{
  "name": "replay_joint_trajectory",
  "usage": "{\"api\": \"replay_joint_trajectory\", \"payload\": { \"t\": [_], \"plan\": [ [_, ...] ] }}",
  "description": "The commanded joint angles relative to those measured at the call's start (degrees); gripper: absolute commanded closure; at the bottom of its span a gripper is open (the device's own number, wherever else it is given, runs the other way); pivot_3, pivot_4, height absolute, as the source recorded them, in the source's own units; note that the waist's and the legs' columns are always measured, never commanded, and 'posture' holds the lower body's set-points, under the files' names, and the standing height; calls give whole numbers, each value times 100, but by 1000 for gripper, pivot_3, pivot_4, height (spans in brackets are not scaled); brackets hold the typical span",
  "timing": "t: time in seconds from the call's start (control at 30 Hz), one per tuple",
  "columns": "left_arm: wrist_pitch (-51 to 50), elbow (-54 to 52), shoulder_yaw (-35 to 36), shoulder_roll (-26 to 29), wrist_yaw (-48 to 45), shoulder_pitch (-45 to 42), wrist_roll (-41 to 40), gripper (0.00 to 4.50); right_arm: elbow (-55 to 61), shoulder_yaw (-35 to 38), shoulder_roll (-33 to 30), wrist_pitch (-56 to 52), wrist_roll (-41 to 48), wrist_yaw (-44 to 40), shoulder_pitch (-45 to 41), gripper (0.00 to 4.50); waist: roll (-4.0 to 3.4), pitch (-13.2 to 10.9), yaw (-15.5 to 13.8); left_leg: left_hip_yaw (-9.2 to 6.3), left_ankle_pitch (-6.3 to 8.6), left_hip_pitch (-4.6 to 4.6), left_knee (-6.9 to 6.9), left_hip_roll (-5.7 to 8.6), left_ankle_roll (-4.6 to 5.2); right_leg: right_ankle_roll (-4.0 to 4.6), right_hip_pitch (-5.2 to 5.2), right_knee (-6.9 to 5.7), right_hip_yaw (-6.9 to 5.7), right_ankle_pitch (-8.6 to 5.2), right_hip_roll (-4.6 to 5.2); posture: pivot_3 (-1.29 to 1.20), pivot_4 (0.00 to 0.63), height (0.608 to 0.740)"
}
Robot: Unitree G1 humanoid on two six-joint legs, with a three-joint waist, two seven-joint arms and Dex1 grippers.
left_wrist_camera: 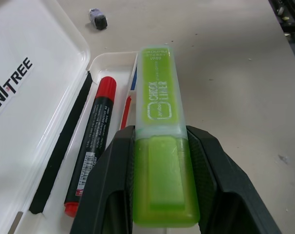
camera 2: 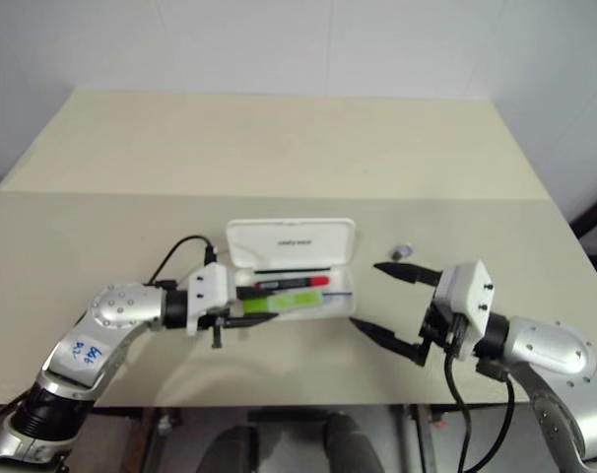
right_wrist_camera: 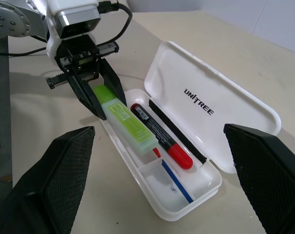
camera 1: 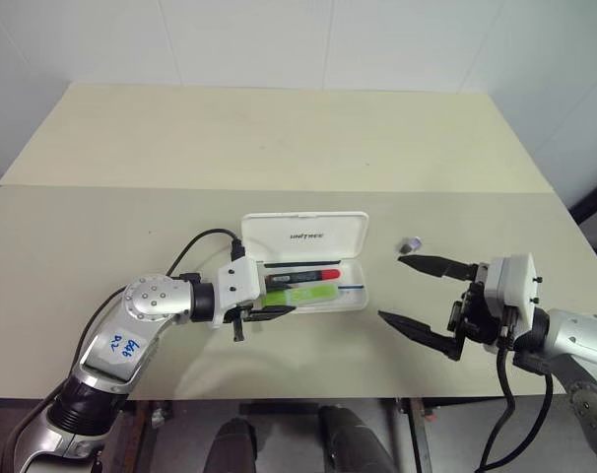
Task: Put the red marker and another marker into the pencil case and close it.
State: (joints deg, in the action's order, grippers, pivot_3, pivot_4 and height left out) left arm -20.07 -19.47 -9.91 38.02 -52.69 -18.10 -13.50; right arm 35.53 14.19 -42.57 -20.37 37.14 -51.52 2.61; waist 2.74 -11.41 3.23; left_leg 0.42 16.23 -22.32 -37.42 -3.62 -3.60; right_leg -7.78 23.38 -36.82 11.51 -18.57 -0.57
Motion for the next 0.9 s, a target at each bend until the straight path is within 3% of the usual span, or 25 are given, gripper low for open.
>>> {"api": "replay_joint_trajectory", "payload": {
  "t": [0.03,0.6,0.9],
  "plan": [
    [266,90,115,103,-47,-4,104,3402,170,73,-63,-54,113,62,-70,0,0,0,2,0,0,0,0,0,0,0,0,1,0,0,0,0,150,740],
    [1065,883,-16,31,-108,-262,527,3402,269,22,-29,-222,85,274,-96,0,0,0,4,1,0,1,-2,0,0,0,1,-5,0,0,-1,0,150,740],
    [950,756,-42,-169,-246,-302,393,393,253,32,-38,-226,66,297,-100,0,0,0,7,1,0,1,-2,0,0,0,1,-9,1,0,-1,0,150,740]
  ]
}}
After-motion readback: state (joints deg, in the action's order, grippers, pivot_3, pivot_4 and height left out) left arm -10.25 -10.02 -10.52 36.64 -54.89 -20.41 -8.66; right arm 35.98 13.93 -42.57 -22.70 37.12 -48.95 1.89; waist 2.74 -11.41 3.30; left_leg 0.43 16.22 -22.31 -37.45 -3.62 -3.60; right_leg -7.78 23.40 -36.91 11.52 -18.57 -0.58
